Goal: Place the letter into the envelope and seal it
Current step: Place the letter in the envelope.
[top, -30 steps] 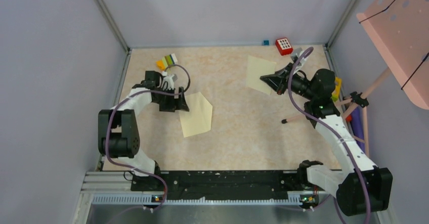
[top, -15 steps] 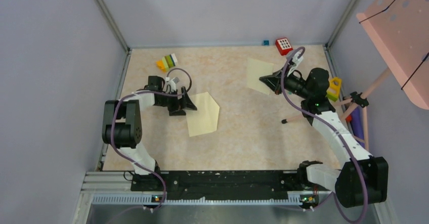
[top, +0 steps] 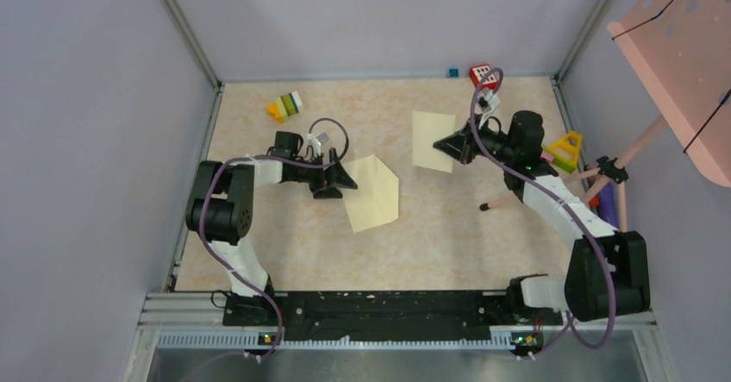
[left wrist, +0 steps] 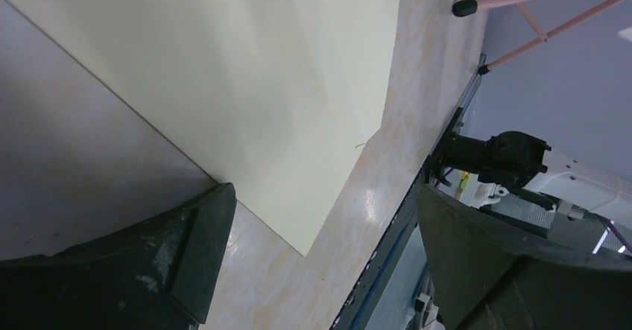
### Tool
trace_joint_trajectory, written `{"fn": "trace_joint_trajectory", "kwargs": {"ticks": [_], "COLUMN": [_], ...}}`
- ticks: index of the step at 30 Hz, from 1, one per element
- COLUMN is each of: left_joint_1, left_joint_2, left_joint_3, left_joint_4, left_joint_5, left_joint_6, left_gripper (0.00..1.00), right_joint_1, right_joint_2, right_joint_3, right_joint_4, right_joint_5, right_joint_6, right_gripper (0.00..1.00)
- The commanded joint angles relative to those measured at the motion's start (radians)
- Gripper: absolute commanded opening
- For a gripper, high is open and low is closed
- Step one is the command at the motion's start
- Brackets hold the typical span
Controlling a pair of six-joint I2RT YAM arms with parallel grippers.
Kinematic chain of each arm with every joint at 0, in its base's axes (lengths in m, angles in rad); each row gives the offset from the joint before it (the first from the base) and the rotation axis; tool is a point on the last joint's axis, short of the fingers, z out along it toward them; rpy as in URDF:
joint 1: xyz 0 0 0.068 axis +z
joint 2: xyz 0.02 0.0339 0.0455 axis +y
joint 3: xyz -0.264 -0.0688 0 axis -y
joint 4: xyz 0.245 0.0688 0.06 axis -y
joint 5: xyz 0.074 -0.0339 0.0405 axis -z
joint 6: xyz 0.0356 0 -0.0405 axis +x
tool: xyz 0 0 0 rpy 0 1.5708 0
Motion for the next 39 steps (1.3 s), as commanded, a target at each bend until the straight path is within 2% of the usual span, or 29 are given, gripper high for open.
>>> {"fn": "trace_joint_trajectory", "kwargs": {"ticks": [1,10,17,27,39], "left_joint_1": [-0.026,-0.077,-0.114,-0.102,-0.102], "left_joint_2": [0.073,0.116,0.114,0.030,0.065], "left_joint_3": [0.005,0.065,0.076,0.042,-0.003], "left_joint_4": [0.078,0.186,0.206,0.263,0.334], "left_joint_5": [-0.120,-0.148,-0.136,-0.091,-0.046], "left_joint_6": [-0.030,-0.061,-0.073,-0.106,-0.172], "left_gripper": [0.99,0.99,0.98,0.98,0.99], "right_joint_1": [0.018,0.142,0.148,0.147,0.135], "right_joint_2": [0.082,0.209,0.325,0.466,0.564], "right_joint_3": [0.068,0.143,0.147,0.190,0.214], "right_joint_4": [-0.065,-0.200,-0.203,-0.223,-0.183], "right_joint_5": [-0.104,-0.129,-0.079,-0.034,0.064], "right_joint_6": [0.051,-0.010,0.031,0.070,0.160], "right_gripper": [0.00,0.00,0.00,0.00,0.00]}}
